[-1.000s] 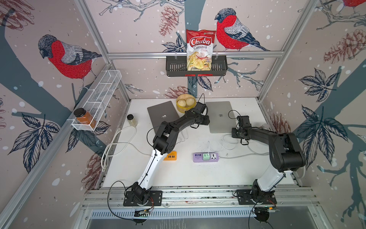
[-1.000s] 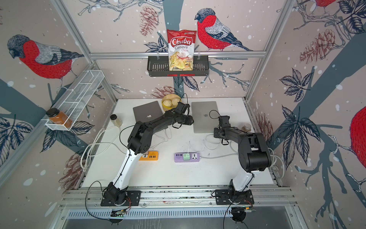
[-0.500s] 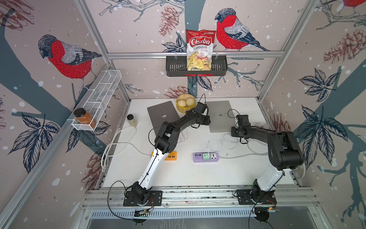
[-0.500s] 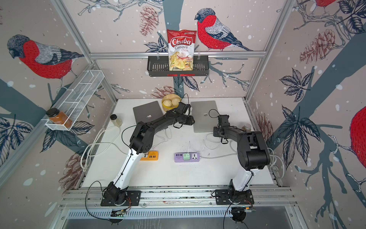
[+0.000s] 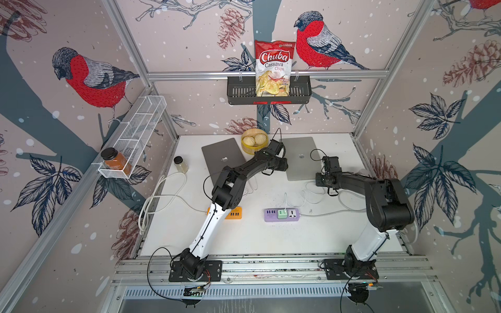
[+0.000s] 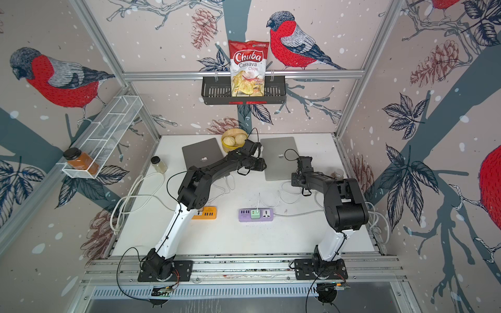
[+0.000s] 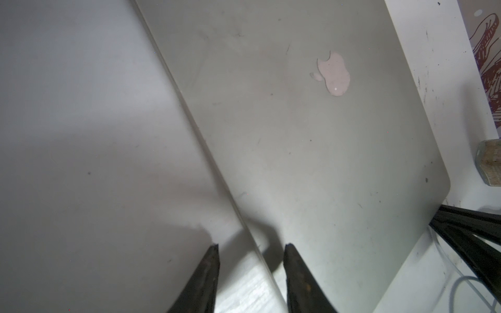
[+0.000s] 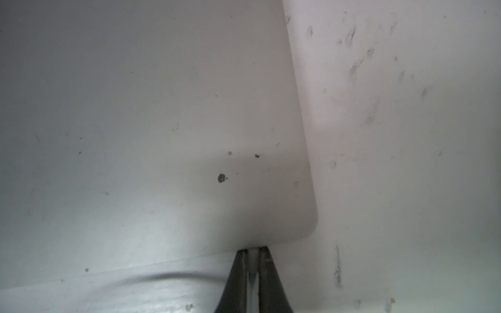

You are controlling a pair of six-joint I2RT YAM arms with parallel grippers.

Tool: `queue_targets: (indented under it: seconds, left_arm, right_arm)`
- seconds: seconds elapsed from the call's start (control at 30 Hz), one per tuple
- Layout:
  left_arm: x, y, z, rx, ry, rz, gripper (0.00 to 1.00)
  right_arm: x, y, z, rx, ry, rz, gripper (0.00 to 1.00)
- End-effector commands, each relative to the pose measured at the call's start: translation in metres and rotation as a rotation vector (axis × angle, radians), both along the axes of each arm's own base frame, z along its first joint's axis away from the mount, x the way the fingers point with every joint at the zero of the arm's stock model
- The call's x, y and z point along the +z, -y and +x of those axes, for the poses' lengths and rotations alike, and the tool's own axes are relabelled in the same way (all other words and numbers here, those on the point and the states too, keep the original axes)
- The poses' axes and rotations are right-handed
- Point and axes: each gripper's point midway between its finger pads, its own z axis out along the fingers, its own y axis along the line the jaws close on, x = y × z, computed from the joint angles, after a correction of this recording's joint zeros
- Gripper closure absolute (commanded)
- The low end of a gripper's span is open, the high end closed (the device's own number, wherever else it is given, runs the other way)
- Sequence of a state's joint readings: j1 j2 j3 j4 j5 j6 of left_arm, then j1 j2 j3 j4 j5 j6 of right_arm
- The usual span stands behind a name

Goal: Unplug the laptop charger
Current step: Remove the charging cable from the laptop.

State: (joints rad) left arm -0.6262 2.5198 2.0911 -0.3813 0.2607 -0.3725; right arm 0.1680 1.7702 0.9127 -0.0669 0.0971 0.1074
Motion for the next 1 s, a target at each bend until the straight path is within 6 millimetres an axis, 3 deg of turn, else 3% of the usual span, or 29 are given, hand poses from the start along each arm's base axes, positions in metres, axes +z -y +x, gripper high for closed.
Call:
queue_targets:
  seconds: [0.0,0.4,0.63,0.73,0.87,0.97]
  left_arm:
    - [-0.023,-0.01,-0.017,-0.004,-0.084,0.067,0.59]
    - [-0.028,-0.015,-0.017,0.031,-0.101,0.088,0.59]
    - [-0.025,-0.015,-0.017,0.022,-0.096,0.084,0.59]
    - [-0.017,-0.013,-0.016,0.011,-0.081,0.075,0.59]
    - [0.009,-0.008,-0.014,-0.02,-0.023,0.052,0.59]
    - [0.035,-0.008,-0.014,-0.02,0.031,0.039,0.59]
  right_arm:
    - [-0.003,0.005,-0.007,-0.004,-0.023,-0.028,1.0]
    - [0.001,0.012,-0.017,-0.025,-0.052,-0.058,1.0]
    - [0.009,0.035,-0.044,-0.168,-0.096,-0.096,1.0]
    - [0.005,0.041,-0.06,-0.213,-0.12,-0.094,1.0]
    - [-0.012,0.04,-0.075,-0.214,-0.173,-0.086,1.0]
    - [-0.01,0.036,-0.075,-0.208,-0.17,-0.084,1.0]
